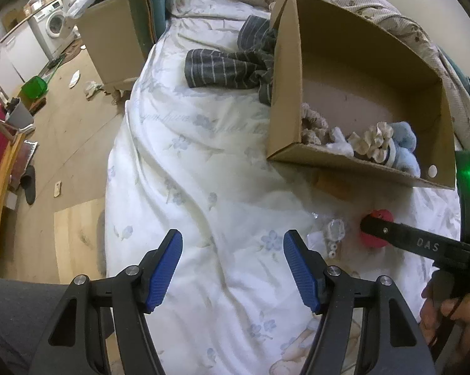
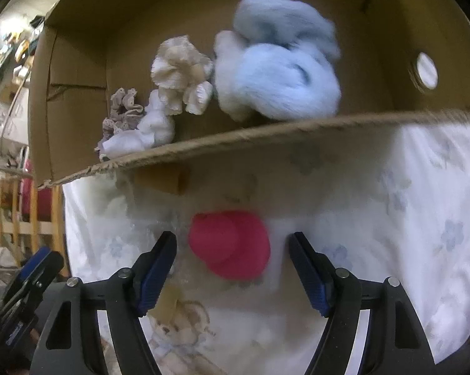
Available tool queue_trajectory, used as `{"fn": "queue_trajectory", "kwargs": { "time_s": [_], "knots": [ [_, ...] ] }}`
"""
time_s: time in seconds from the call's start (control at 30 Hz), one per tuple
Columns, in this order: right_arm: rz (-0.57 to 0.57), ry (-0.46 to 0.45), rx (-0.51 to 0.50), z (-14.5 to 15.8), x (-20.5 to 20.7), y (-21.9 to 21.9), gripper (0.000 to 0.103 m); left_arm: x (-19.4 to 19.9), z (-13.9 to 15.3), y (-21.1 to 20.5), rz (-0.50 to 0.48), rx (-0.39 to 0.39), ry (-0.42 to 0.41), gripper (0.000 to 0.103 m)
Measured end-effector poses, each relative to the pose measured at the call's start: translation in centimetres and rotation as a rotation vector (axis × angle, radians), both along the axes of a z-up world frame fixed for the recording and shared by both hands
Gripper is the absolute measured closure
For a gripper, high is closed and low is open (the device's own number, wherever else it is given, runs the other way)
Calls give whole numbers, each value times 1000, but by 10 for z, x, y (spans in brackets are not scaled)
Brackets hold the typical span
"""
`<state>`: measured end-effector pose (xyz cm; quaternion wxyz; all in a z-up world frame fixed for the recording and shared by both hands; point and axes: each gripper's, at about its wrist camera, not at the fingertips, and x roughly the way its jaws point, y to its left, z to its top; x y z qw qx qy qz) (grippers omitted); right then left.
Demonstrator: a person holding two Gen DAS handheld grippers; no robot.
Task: Organize soft objects
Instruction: 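Withdraw both grippers toward the pink rubber duck, then grasp the pink rubber duck with the right gripper while the left grasps the beige foam pad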
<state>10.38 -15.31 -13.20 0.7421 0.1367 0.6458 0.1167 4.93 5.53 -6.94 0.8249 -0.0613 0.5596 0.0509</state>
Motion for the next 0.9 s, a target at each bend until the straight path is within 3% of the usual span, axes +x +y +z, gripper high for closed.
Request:
{"fn": "queue_trajectory", "kwargs": {
  "time_s": [0.13, 0.27, 0.73, 0.9],
  "knots": [
    [8, -11, -15, -1, 1, 4, 24, 0, -2, -1, -5, 4, 9, 39],
    [16, -17, -35, -1, 1, 3, 55, 1, -5, -8, -30, -1, 22, 39],
    [-80, -62, 62, 35, -18, -50, 55, -3, -45, -75, -242, -51, 161, 39],
    [-100, -84, 76, 44, -27, -64, 55, 4, -61, -90, -266, -71, 203, 43]
  ]
}}
